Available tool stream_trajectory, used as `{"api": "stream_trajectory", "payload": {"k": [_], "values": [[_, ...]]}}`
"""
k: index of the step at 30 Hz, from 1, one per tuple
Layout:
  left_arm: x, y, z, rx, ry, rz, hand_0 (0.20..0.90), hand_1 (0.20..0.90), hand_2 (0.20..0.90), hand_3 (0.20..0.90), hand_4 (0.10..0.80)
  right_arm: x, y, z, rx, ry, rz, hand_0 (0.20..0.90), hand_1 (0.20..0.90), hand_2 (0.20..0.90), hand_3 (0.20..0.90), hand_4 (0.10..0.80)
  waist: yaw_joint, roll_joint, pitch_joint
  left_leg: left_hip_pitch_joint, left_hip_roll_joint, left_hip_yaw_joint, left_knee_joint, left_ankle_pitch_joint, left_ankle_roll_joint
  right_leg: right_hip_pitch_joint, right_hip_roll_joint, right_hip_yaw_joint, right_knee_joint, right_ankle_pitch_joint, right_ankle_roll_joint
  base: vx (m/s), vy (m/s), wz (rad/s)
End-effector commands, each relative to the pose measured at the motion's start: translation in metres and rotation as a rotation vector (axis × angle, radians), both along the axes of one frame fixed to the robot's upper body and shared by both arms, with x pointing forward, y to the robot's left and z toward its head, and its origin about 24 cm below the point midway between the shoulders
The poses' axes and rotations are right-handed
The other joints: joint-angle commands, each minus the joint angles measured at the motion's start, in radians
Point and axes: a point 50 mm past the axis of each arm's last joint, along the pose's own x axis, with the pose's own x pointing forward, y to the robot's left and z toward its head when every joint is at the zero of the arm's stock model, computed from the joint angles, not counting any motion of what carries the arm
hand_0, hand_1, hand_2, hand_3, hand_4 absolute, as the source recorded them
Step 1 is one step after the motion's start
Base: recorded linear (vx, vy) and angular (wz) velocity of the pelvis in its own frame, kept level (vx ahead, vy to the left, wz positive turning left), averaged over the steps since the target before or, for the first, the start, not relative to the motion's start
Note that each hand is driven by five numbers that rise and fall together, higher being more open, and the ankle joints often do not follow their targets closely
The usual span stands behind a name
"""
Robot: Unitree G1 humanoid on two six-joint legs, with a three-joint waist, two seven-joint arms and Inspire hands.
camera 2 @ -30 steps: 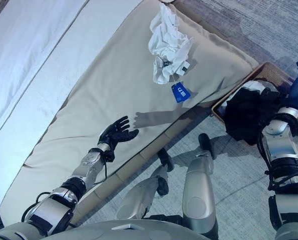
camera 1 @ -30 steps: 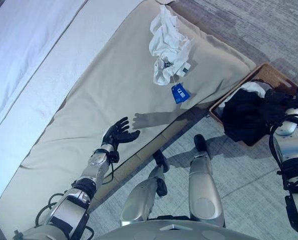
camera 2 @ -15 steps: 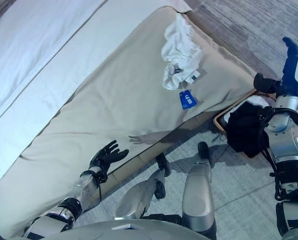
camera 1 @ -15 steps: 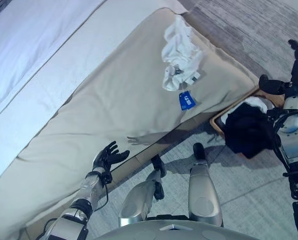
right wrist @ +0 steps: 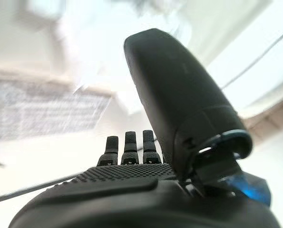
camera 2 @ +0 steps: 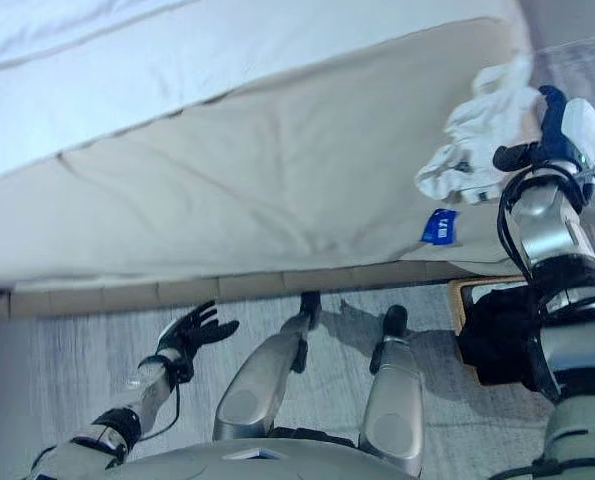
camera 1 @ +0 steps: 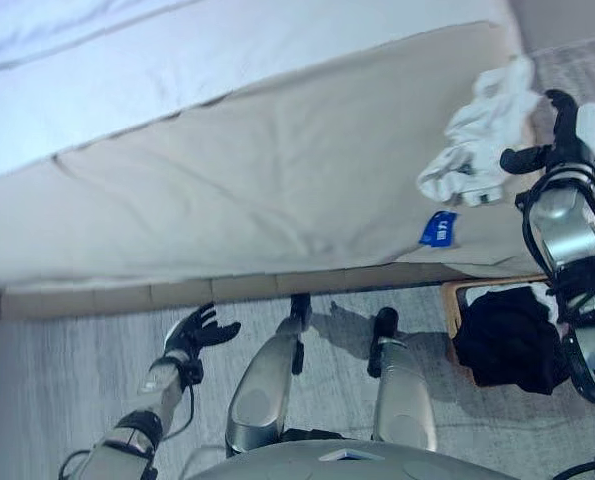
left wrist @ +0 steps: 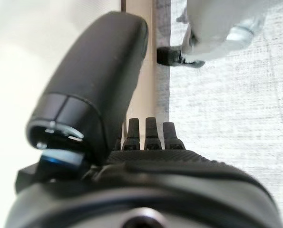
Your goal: Pick up the clothes from the bed and place them into the basket
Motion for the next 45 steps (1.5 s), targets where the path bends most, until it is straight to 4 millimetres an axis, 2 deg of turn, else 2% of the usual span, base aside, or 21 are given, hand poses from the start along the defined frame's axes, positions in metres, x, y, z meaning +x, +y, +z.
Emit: {"api": "stream_trajectory", "payload": {"k": [1,4,7,8,10,11,13,21,22,23,26,28,31,32,33,35,36,40,41,43,45], "values": [[0.023,0.004,0.026,0.076,-0.153,-0.095,0.900,0.900,0.900,0.900,0.800,0.003,-0.004,0.055,-0.031,-0.179,-0.069,0.900,0.900,0.900,0.900,0.800,0.011,-0.010,0.039,-0.025,-0.055,0.020,0.105,-0.106,0.057,0.014,0.051,-0.033,0.013,0.020,-0.062,-0.026,-0.159,0.33],[0.041,-0.009,0.042,0.049,-0.249,-0.149,0.900,0.900,0.900,0.900,0.800,0.007,-0.009,0.060,0.021,-0.147,-0.130,0.900,0.900,0.900,0.900,0.800,0.035,0.011,0.066,-0.082,-0.059,-0.008,0.131,-0.091,0.054,-0.039,0.052,-0.044,0.079,-0.007,-0.070,-0.035,-0.151,0.36],[0.046,-0.018,0.049,0.034,-0.308,-0.180,0.900,0.900,0.900,0.900,0.800,0.008,-0.014,0.058,0.076,-0.047,-0.179,0.900,0.900,0.900,0.900,0.800,0.056,0.025,0.066,-0.158,-0.063,-0.038,0.161,-0.078,0.045,-0.109,0.058,-0.050,0.137,-0.033,-0.087,-0.010,-0.184,0.31],[0.045,-0.019,0.049,0.032,-0.314,-0.186,0.900,0.900,0.900,0.900,0.800,0.008,-0.016,0.052,0.111,-0.001,-0.192,0.900,0.900,0.900,0.900,0.800,0.060,0.021,0.066,-0.165,-0.069,-0.041,0.175,-0.101,0.040,-0.118,0.055,-0.041,0.164,-0.068,-0.083,0.053,-0.194,0.34],[0.045,-0.019,0.051,0.030,-0.325,-0.193,0.900,0.900,0.900,0.900,0.800,0.007,-0.019,0.043,0.184,0.077,-0.214,0.900,0.900,0.900,0.900,0.800,0.070,0.024,0.066,-0.197,-0.067,-0.041,0.190,-0.096,0.034,-0.146,0.056,-0.048,0.188,-0.078,-0.089,0.018,-0.180,0.19],[0.043,-0.017,0.053,0.040,-0.336,-0.204,0.900,0.900,0.900,0.900,0.800,0.001,-0.028,0.025,0.305,0.171,-0.274,0.900,0.900,0.900,0.900,0.800,0.087,0.027,0.066,-0.244,-0.058,-0.044,0.211,-0.090,0.030,-0.190,0.063,-0.053,0.217,-0.089,-0.099,-0.033,-0.203,0.03],[0.040,-0.014,0.053,0.053,-0.337,-0.208,0.900,0.900,0.900,0.900,0.800,-0.004,-0.032,0.015,0.356,0.212,-0.330,0.900,0.900,0.900,0.900,0.800,0.100,0.030,0.066,-0.285,-0.047,-0.050,0.219,-0.081,0.028,-0.232,0.071,-0.058,0.237,-0.095,-0.108,-0.067,-0.238,0.10],[0.044,-0.005,0.065,0.076,-0.390,-0.206,0.900,0.900,0.900,0.900,0.800,-0.018,-0.042,0.011,0.414,0.303,-0.479,0.900,0.900,0.900,0.900,0.800,0.129,0.046,0.066,-0.412,-0.033,-0.073,0.217,-0.041,0.036,-0.368,0.079,-0.057,0.286,-0.088,-0.114,-0.096,-0.109,0.04],[0.046,-0.005,0.067,0.076,-0.395,-0.213,0.900,0.900,0.900,0.900,0.800,-0.017,-0.041,0.012,0.410,0.294,-0.476,0.827,0.827,0.827,0.815,0.715,0.131,0.049,0.066,-0.420,-0.035,-0.077,0.216,-0.037,0.037,-0.376,0.078,-0.055,0.287,-0.085,-0.112,-0.076,-0.053,0.04],[0.047,-0.006,0.068,0.075,-0.398,-0.217,0.900,0.900,0.900,0.900,0.800,-0.015,-0.041,0.016,0.389,0.267,-0.463,0.300,0.300,0.300,0.200,0.100,0.131,0.052,0.066,-0.426,-0.036,-0.080,0.212,-0.033,0.036,-0.382,0.079,-0.054,0.286,-0.081,-0.111,-0.070,-0.035,0.02],[0.048,-0.006,0.069,0.072,-0.400,-0.224,0.900,0.900,0.900,0.900,0.800,-0.008,-0.036,0.029,0.327,0.187,-0.432,0.300,0.300,0.300,0.200,0.100,0.131,0.054,0.066,-0.427,-0.037,-0.085,0.204,-0.028,0.036,-0.385,0.083,-0.050,0.278,-0.073,-0.108,-0.058,0.004,0.01],[0.045,-0.009,0.066,0.062,-0.399,-0.219,0.900,0.900,0.900,0.900,0.800,0.013,-0.010,0.067,0.134,-0.047,-0.293,0.300,0.300,0.300,0.200,0.100,0.112,0.045,0.066,-0.401,-0.038,-0.088,0.183,-0.032,0.035,-0.363,0.099,-0.038,0.229,-0.047,-0.097,-0.099,0.068,0.01],[0.038,-0.015,0.058,0.054,-0.385,-0.199,0.900,0.900,0.900,0.900,0.800,0.023,0.033,0.103,-0.005,-0.275,-0.150,0.300,0.300,0.300,0.200,0.100,0.081,0.024,0.066,-0.349,-0.033,-0.075,0.158,-0.042,0.029,-0.318,0.117,-0.023,0.164,-0.023,-0.087,-0.087,0.169,-0.23],[0.038,-0.018,0.056,0.051,-0.383,-0.184,0.900,0.900,0.900,0.900,0.800,0.020,0.052,0.121,-0.075,-0.410,-0.070,0.300,0.300,0.300,0.200,0.100,0.065,0.016,0.066,-0.334,-0.022,-0.064,0.137,-0.019,0.027,-0.302,0.130,-0.024,0.118,0.018,-0.089,-0.138,0.262,-0.52],[0.037,-0.019,0.053,0.046,-0.376,-0.170,0.900,0.900,0.900,0.900,0.800,0.016,0.065,0.131,-0.121,-0.487,-0.021,0.300,0.300,0.300,0.200,0.100,0.050,0.006,0.066,-0.307,-0.023,-0.054,0.129,-0.026,0.026,-0.276,0.132,-0.017,0.093,0.025,-0.085,-0.131,0.238,-0.47],[0.035,-0.020,0.051,0.037,-0.369,-0.154,0.900,0.900,0.900,0.900,0.800,0.007,0.078,0.140,-0.165,-0.607,0.034,0.300,0.300,0.300,0.200,0.100,0.032,-0.007,0.066,-0.274,-0.023,-0.042,0.121,-0.035,0.027,-0.245,0.134,-0.007,0.069,0.033,-0.079,-0.030,0.203,-0.44],[0.037,-0.019,0.049,0.031,-0.354,-0.131,0.900,0.900,0.900,0.900,0.800,-0.007,0.087,0.151,-0.187,-0.707,0.087,0.300,0.300,0.300,0.200,0.100,0.005,-0.030,0.066,-0.218,-0.021,-0.021,0.116,-0.054,0.030,-0.192,0.131,0.010,0.037,0.040,-0.070,-0.028,0.238,-0.41],[0.039,-0.012,0.047,0.041,-0.317,-0.107,0.900,0.900,0.900,0.900,0.800,-0.036,0.079,0.150,-0.175,-0.829,0.149,0.300,0.300,0.300,0.200,0.100,-0.048,-0.080,0.059,-0.097,-0.022,0.032,0.117,-0.107,0.043,-0.068,0.117,0.041,-0.046,0.065,-0.050,-0.021,0.174,-0.38],[0.039,-0.012,0.047,0.044,-0.314,-0.109,0.900,0.900,0.900,0.900,0.800,-0.037,0.078,0.149,-0.172,-0.832,0.149,0.300,0.300,0.300,0.200,0.100,-0.050,-0.083,0.056,-0.092,-0.022,0.035,0.117,-0.110,0.043,-0.063,0.117,0.043,-0.051,0.067,-0.049,0.033,0.129,-0.18],[0.033,-0.002,0.040,0.076,-0.249,-0.096,0.900,0.900,0.900,0.900,0.800,-0.046,0.062,0.132,-0.121,-0.796,0.169,0.300,0.300,0.300,0.200,0.100,-0.087,-0.117,-0.004,-0.030,-0.015,0.064,0.101,-0.135,0.052,-0.001,0.107,0.079,-0.123,0.104,-0.030,0.060,0.156,-0.25],[0.028,0.003,0.034,0.097,-0.208,-0.084,0.900,0.900,0.900,0.900,0.800,-0.048,0.053,0.120,-0.084,-0.759,0.170,0.300,0.300,0.300,0.200,0.100,-0.103,-0.132,-0.033,0.011,-0.012,0.075,0.085,-0.149,0.057,0.038,0.103,0.105,-0.160,0.121,-0.018,0.060,0.118,-0.48]]}}
